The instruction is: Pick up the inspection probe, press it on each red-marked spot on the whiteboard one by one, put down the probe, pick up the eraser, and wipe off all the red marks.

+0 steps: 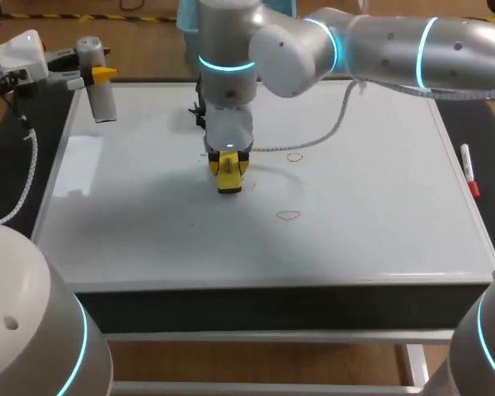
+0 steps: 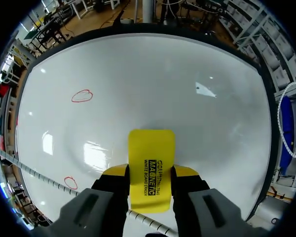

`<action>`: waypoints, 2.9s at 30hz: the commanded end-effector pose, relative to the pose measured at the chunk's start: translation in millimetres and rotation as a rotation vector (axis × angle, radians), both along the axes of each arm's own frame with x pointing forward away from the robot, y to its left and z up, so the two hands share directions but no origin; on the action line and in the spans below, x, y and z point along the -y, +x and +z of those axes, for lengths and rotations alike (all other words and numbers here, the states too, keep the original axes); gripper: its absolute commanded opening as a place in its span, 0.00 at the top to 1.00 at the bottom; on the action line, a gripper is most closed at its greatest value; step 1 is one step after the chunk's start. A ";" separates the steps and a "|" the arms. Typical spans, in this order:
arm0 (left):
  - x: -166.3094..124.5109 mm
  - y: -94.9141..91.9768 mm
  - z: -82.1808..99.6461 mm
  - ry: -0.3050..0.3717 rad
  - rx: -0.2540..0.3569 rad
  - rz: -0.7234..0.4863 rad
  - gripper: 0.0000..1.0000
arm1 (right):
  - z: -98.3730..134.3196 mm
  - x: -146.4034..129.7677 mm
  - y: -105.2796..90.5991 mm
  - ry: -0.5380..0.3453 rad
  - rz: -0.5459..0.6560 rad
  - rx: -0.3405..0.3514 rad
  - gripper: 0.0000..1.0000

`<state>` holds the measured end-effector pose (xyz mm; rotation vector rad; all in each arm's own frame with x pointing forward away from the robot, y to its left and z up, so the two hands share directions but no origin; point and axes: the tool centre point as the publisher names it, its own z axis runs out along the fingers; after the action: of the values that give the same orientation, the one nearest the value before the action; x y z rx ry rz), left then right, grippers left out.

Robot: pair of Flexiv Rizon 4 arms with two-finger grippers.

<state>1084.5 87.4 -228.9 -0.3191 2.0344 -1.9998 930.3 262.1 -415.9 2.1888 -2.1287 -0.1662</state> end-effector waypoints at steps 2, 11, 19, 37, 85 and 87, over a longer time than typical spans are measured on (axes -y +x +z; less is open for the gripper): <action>-0.7 1.1 0.6 0.000 -0.001 -0.004 1.00 | -0.1 -1.7 2.6 -0.022 0.004 0.000 1.00; -0.7 1.1 0.6 0.000 -0.001 -0.004 1.00 | -4.5 0.5 0.1 0.001 0.003 -0.001 1.00; -0.7 1.1 0.6 0.000 -0.001 -0.004 1.00 | -9.9 5.0 0.1 0.017 -0.006 -0.012 1.00; -0.7 1.1 0.6 0.000 -0.001 -0.004 1.00 | -18.6 33.2 4.3 0.009 -0.061 -0.018 1.00; -0.7 1.1 0.6 0.000 -0.001 -0.004 1.00 | 49.7 294.1 78.6 0.022 -0.449 0.075 1.00; -0.7 1.1 0.6 0.000 -0.001 -0.004 1.00 | 49.7 312.6 82.6 0.014 -0.469 0.072 1.00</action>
<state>1084.5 87.5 -228.9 -0.3192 2.0344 -1.9997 1018.7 -13.4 -369.6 1.6804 -2.6398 -0.0879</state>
